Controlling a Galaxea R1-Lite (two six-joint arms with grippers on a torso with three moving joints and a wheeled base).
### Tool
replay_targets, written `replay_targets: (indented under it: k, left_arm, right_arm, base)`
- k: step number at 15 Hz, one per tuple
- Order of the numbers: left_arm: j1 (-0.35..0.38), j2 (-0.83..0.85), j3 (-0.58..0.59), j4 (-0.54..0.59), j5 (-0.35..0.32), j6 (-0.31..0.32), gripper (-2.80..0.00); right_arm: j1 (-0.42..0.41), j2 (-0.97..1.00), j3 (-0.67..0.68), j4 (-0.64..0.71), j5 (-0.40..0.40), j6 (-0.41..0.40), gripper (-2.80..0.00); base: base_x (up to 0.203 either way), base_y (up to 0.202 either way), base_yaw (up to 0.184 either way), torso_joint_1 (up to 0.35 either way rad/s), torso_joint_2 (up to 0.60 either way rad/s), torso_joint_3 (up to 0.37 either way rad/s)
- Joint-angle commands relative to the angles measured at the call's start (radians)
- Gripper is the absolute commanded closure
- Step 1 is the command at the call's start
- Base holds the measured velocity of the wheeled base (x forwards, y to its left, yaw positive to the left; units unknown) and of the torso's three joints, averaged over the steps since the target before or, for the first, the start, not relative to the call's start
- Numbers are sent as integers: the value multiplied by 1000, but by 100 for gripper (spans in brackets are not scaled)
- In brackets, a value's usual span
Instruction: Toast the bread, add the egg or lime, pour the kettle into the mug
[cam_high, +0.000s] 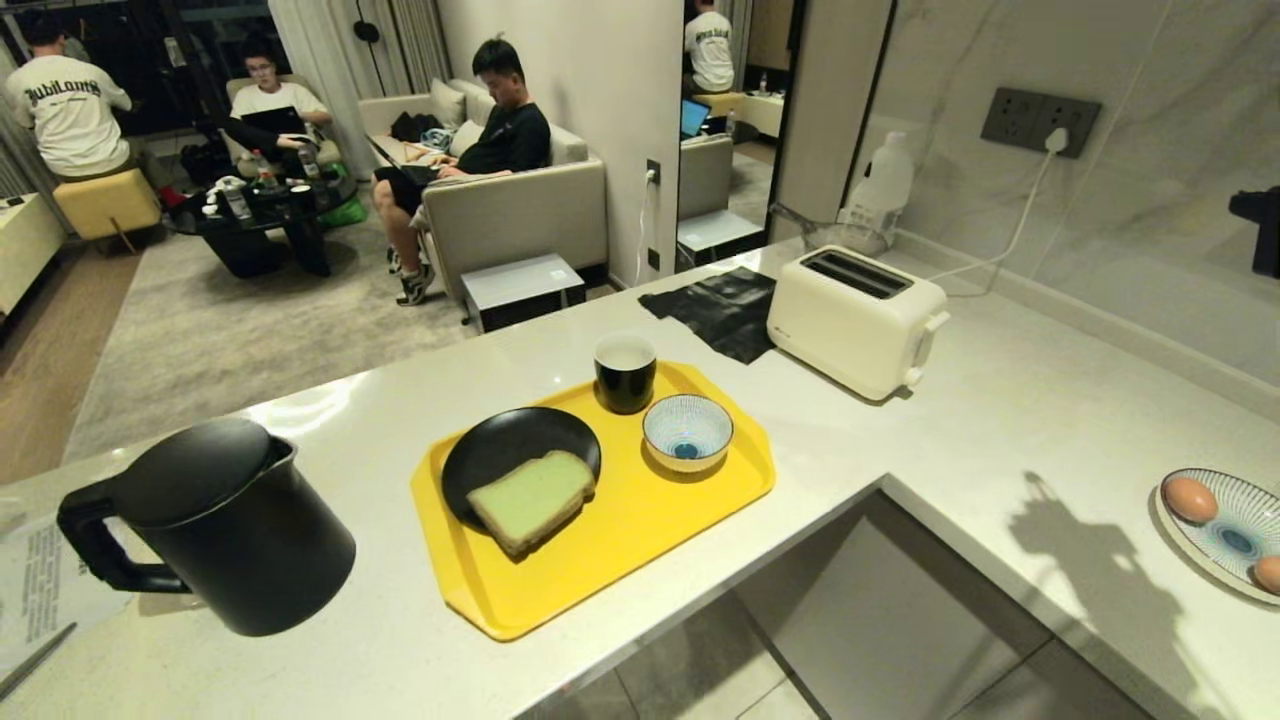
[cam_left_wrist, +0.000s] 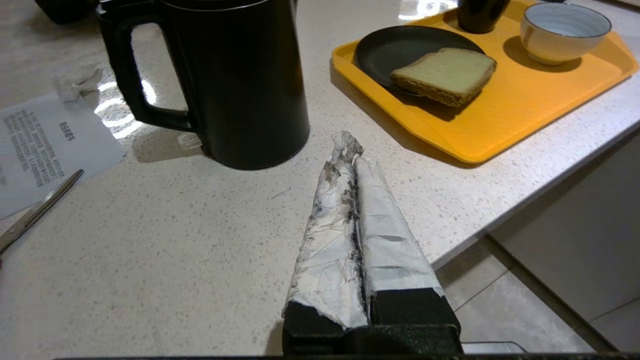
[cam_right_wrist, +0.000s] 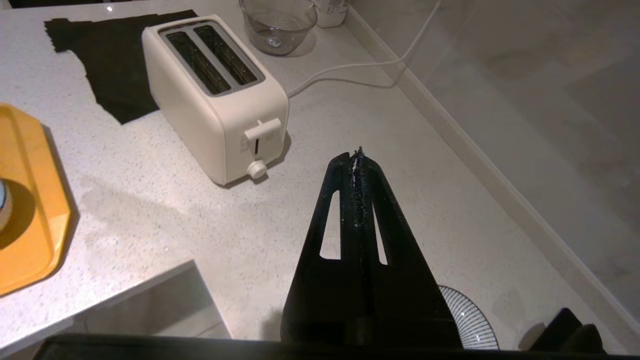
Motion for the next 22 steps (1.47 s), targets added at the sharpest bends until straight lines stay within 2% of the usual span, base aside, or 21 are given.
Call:
replay_targets:
  k: [1, 11, 14, 22]
  left_arm:
    - [-1, -3, 0, 0, 0, 1, 0]
    - [-1, -3, -1, 0, 0, 1, 0]
    - [-1, -3, 0, 0, 0, 1, 0]
    - [-1, -3, 0, 0, 0, 1, 0]
  right_arm:
    - [0, 3, -1, -1, 0, -2, 0]
    - [-2, 15, 8, 0, -3, 1, 0]
    - [0, 18, 18, 0, -67, -29, 0]
    - [-2, 21, 24, 0, -69, -25, 0]
  base:
    - [0, 0, 0, 0, 0, 0]
    - [0, 0, 0, 0, 0, 0]
    - [0, 0, 0, 0, 0, 0]
    - [1, 1, -7, 0, 1, 0]
